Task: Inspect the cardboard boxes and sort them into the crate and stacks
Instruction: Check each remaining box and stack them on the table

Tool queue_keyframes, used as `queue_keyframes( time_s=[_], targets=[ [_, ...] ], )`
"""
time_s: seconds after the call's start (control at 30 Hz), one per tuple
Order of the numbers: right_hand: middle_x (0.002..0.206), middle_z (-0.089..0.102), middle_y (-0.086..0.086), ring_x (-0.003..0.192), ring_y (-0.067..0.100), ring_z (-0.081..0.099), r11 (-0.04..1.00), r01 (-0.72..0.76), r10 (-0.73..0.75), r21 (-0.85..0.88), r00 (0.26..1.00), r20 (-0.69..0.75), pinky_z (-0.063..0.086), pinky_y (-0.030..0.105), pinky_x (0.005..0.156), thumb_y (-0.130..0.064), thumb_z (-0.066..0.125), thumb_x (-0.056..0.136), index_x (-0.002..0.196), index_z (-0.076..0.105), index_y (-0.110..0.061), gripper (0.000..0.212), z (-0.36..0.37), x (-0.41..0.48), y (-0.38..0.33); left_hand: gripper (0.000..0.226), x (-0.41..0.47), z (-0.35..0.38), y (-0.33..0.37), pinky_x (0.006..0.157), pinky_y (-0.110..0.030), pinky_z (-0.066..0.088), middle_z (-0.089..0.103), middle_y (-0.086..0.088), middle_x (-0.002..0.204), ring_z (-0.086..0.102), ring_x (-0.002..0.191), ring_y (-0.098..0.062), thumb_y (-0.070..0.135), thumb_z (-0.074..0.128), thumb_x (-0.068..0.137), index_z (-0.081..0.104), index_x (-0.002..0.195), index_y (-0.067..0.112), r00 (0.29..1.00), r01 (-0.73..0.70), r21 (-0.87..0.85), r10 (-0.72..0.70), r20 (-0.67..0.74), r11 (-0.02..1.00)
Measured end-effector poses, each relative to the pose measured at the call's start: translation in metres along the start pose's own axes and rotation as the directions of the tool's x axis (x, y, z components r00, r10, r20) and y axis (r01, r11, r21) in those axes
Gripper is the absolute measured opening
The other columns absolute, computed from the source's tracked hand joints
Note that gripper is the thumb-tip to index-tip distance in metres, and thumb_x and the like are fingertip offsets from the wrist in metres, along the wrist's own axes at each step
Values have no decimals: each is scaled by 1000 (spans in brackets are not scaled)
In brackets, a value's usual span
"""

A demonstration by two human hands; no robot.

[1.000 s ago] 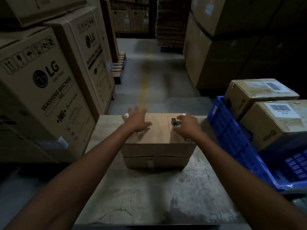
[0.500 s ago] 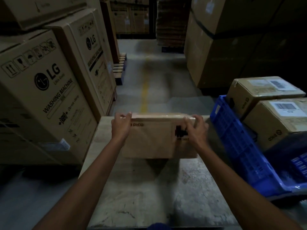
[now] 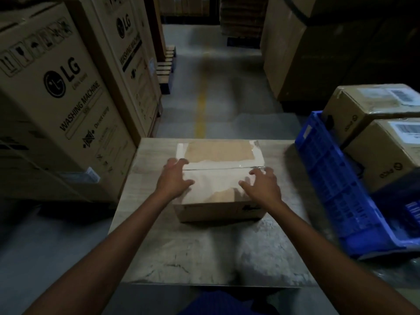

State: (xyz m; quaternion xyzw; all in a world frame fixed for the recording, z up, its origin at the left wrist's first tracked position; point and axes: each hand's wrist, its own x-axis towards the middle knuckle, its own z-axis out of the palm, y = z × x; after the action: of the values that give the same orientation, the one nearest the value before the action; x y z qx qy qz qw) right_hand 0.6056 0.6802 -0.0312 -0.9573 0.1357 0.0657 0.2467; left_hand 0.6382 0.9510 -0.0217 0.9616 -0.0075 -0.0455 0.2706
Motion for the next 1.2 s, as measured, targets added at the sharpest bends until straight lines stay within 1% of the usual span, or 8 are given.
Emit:
queue_keyframes(
  time_s=[0.17, 0.3, 0.57, 0.73, 0.87, 0.93, 1.07, 1.2],
  targets=[
    [167, 19, 11, 152, 34, 21, 927, 320, -237, -196, 905, 355, 32, 50, 118, -32, 73, 88, 158, 31, -26, 82, 7, 21, -54, 94, 29, 10, 18, 121, -50, 19, -2, -10, 167, 6, 153, -34, 37, 75, 86, 16, 159, 28, 899, -177, 288, 35, 437, 941],
    [151, 47, 13, 134, 31, 48, 873, 374, -189, -314, 851, 489, 48, 44, 104, -19, 78, 79, 151, 43, -20, 79, 7, 26, -71, 91, 35, 18, 22, 121, -56, 14, -11, -10, 167, -5, 152, -38, 39, 71, 89, 14, 159, 29, 851, -153, 384, -76, 520, 911],
    [137, 60, 5, 123, 26, 58, 841, 303, -116, -448, 910, 398, 51, 38, 97, -29, 83, 79, 140, 54, -19, 69, -22, 38, -40, 72, 18, 53, 63, 116, -69, 4, -10, -5, 167, -10, 153, -35, 67, 37, 97, 10, 158, 39, 882, -206, 313, 37, 471, 927],
    [143, 55, 5, 128, 28, 51, 897, 231, -89, -378, 930, 357, 49, 43, 100, -29, 85, 74, 144, 50, -26, 78, -21, 39, -30, 72, 16, 53, 55, 117, -69, 4, -12, -4, 167, -12, 152, -35, 64, 39, 97, 9, 158, 38, 895, -202, 339, 33, 444, 919],
    [163, 19, 18, 143, 44, 29, 989, -82, 102, -125, 981, 166, 40, 56, 110, -37, 77, 83, 155, 28, -25, 88, -7, 36, -12, 71, 15, 39, 45, 113, -71, 10, -10, -13, 166, -9, 150, -45, 60, 44, 97, 19, 157, 31, 969, 131, 316, -189, 160, 940],
    [155, 37, 19, 135, 42, 43, 966, -247, 233, 82, 961, 149, 45, 53, 107, -42, 77, 83, 155, 24, -17, 93, -4, 34, -5, 72, 13, 34, 40, 114, -68, 16, -11, -18, 165, -2, 149, -50, 59, 46, 97, 20, 156, 27, 938, 303, 183, -327, 117, 935],
    [129, 63, 12, 113, 34, 62, 930, -259, 232, 262, 964, 129, 55, 48, 93, -32, 78, 82, 132, 50, -14, 60, -16, 35, -2, 73, 17, 34, 35, 115, -59, 27, -1, -18, 164, 18, 143, -50, 62, 47, 95, 22, 156, 29, 882, 451, 1, -446, 153, 892],
    [114, 65, 7, 102, 31, 62, 965, -196, 209, 172, 976, -64, 55, 51, 88, -24, 68, 83, 113, 56, -22, 33, -58, 24, -24, 69, 14, 38, 43, 115, -58, 28, 13, -15, 161, 23, 142, -46, 65, 41, 95, 27, 154, 33, 887, 459, -122, -447, 117, 880]
  ],
)
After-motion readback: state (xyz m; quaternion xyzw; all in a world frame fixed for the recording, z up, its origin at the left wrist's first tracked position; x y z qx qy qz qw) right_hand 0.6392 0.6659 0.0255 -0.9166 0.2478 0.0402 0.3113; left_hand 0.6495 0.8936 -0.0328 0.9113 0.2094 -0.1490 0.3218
